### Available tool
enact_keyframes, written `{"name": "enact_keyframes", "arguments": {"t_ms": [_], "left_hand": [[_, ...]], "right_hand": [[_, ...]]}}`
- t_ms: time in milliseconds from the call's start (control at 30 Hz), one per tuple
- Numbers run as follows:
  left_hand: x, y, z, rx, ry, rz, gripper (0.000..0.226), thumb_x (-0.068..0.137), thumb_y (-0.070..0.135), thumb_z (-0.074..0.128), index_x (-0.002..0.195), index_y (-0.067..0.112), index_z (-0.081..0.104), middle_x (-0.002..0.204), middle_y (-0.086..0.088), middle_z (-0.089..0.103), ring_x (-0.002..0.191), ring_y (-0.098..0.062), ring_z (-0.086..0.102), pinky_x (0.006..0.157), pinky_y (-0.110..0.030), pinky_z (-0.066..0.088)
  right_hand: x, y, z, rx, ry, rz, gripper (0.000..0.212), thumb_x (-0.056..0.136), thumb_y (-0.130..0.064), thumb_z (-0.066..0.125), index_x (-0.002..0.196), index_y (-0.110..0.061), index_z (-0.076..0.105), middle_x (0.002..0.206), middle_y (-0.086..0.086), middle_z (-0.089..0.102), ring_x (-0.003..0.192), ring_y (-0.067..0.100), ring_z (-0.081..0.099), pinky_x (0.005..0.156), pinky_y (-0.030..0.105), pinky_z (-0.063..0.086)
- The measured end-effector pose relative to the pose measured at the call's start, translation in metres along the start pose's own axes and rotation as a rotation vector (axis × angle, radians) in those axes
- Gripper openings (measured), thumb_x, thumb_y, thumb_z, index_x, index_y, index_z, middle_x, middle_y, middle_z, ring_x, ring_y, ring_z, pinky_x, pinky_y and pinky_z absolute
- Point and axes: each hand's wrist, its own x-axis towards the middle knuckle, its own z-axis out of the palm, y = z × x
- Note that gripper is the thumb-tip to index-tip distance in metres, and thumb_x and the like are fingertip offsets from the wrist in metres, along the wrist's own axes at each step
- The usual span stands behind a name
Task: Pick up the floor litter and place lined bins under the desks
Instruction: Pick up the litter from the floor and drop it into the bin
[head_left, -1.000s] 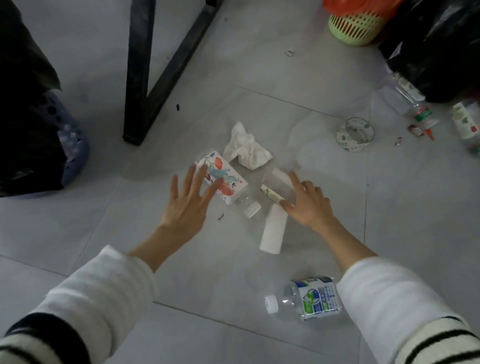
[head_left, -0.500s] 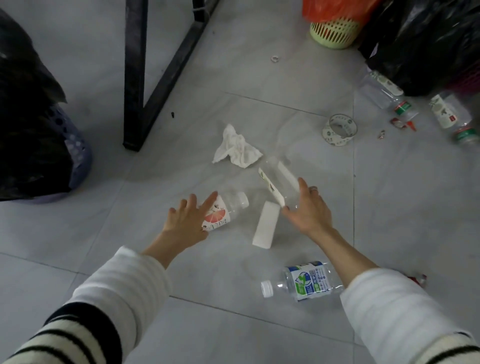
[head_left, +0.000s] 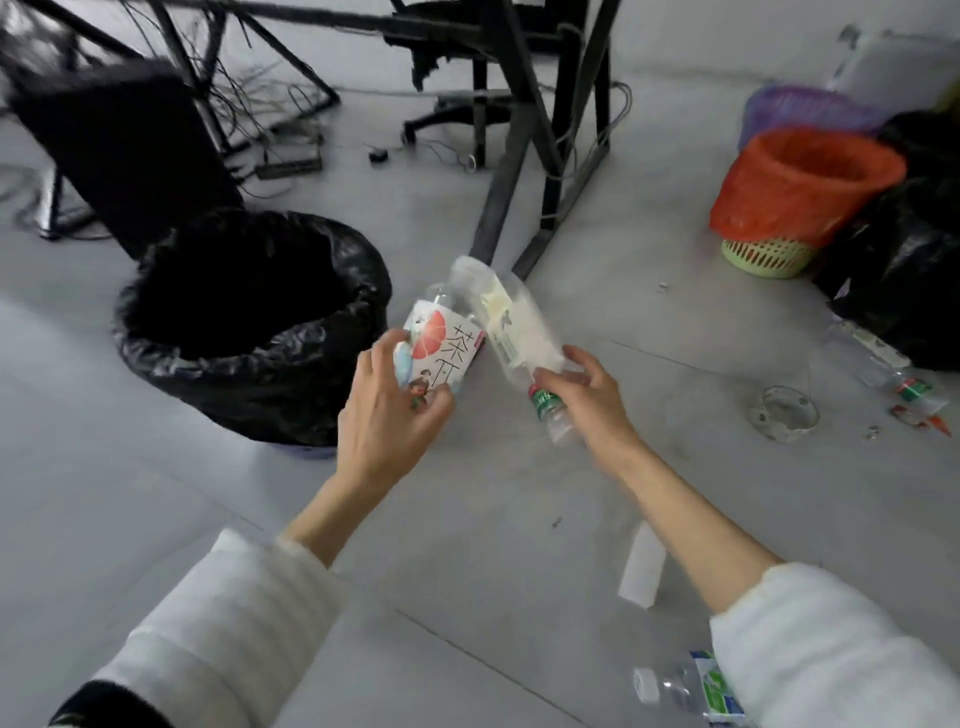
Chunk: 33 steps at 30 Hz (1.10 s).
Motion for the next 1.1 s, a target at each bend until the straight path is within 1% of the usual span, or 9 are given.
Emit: {"name": "enact_keyframes", "arguments": {"t_ms": [133, 200, 333, 433, 533, 633, 700, 833, 1100], "left_hand": [[0.046, -0.006, -0.067, 0.092, 0.155, -0.157, 0.06, 0.078, 0.042, 0.06, 0.13, 0.024, 0.035, 0.13, -0.005, 0.04, 0.102, -0.026, 0.054, 0.071, -0.035, 0.038], [0.068, -0.021, -0.097, 0.046, 0.173, -0.332, 0.063, 0.08, 0.044, 0.058, 0.134, 0.021, 0.035, 0.133, -0.008, 0.036, 0.105, -0.03, 0.054, 0.075, -0.035, 0.04], [0.092, -0.047, -0.126, -0.198, 0.214, -0.507, 0.064, 0.085, 0.04, 0.052, 0.142, 0.018, 0.031, 0.142, -0.013, 0.031, 0.12, -0.032, 0.046, 0.085, -0.032, 0.037], [0.094, -0.064, -0.13, -0.278, 0.191, -0.426, 0.067, 0.088, 0.039, 0.051, 0.146, 0.019, 0.025, 0.148, -0.011, 0.029, 0.13, -0.027, 0.04, 0.098, -0.028, 0.033], [0.089, -0.083, -0.12, -0.165, 0.039, -0.328, 0.066, 0.087, 0.036, 0.056, 0.144, 0.016, 0.029, 0.142, -0.014, 0.037, 0.127, -0.029, 0.045, 0.106, -0.039, 0.039], [0.076, -0.1, -0.095, 0.307, -0.27, -0.133, 0.061, 0.088, 0.042, 0.055, 0.141, 0.019, 0.035, 0.136, -0.013, 0.046, 0.126, -0.031, 0.045, 0.107, -0.041, 0.032], [0.071, -0.107, -0.08, 0.575, -0.329, -0.015, 0.059, 0.09, 0.041, 0.052, 0.141, 0.021, 0.033, 0.134, -0.008, 0.049, 0.128, -0.029, 0.044, 0.109, -0.043, 0.026], [0.068, -0.103, -0.066, 0.678, -0.216, 0.037, 0.043, 0.093, 0.021, 0.049, 0.134, 0.01, 0.043, 0.124, -0.01, 0.056, 0.119, -0.031, 0.048, 0.097, -0.041, 0.035], [0.015, -0.05, -0.016, 0.628, -0.193, 0.344, 0.031, 0.08, 0.022, 0.069, 0.105, 0.004, 0.064, 0.087, -0.01, 0.067, 0.079, -0.032, 0.066, 0.06, -0.036, 0.051]], "right_hand": [[0.006, -0.048, 0.069, 0.065, -0.19, -0.075, 0.047, 0.075, -0.021, 0.072, 0.12, -0.011, 0.059, 0.108, 0.006, 0.065, 0.091, 0.018, 0.065, 0.08, 0.03, 0.05], [0.008, -0.069, 0.106, 0.054, -0.252, -0.066, 0.069, 0.07, -0.029, 0.074, 0.133, -0.01, 0.052, 0.12, 0.002, 0.06, 0.107, 0.02, 0.062, 0.094, 0.032, 0.049], [0.012, -0.089, 0.156, 0.136, -0.372, -0.008, 0.064, 0.085, -0.017, 0.066, 0.141, -0.003, 0.039, 0.134, 0.009, 0.051, 0.114, 0.023, 0.058, 0.095, 0.037, 0.051], [0.014, -0.092, 0.171, 0.215, -0.425, 0.028, 0.064, 0.09, -0.016, 0.06, 0.146, -0.005, 0.029, 0.143, 0.012, 0.045, 0.125, 0.024, 0.05, 0.094, 0.032, 0.049], [0.018, -0.082, 0.168, 0.163, -0.405, 0.028, 0.057, 0.093, -0.019, 0.056, 0.143, -0.005, 0.034, 0.139, 0.012, 0.048, 0.128, 0.025, 0.047, 0.1, 0.033, 0.047], [0.023, -0.063, 0.156, -0.027, -0.346, 0.004, 0.046, 0.093, -0.024, 0.055, 0.135, -0.008, 0.046, 0.131, 0.009, 0.054, 0.114, 0.02, 0.055, 0.096, 0.035, 0.05], [0.026, -0.049, 0.145, -0.089, -0.298, 0.01, 0.041, 0.093, -0.024, 0.054, 0.132, -0.009, 0.049, 0.126, 0.008, 0.056, 0.106, 0.018, 0.057, 0.089, 0.034, 0.052], [0.025, -0.024, 0.11, -0.216, -0.202, 0.002, 0.036, 0.094, -0.018, 0.053, 0.128, -0.007, 0.052, 0.108, 0.007, 0.06, 0.09, 0.02, 0.059, 0.072, 0.028, 0.049], [0.016, 0.028, -0.006, -0.469, -0.041, 0.101, 0.037, 0.092, -0.012, 0.052, 0.128, -0.002, 0.052, 0.098, 0.01, 0.059, 0.071, 0.021, 0.059, 0.059, 0.026, 0.045]]}}
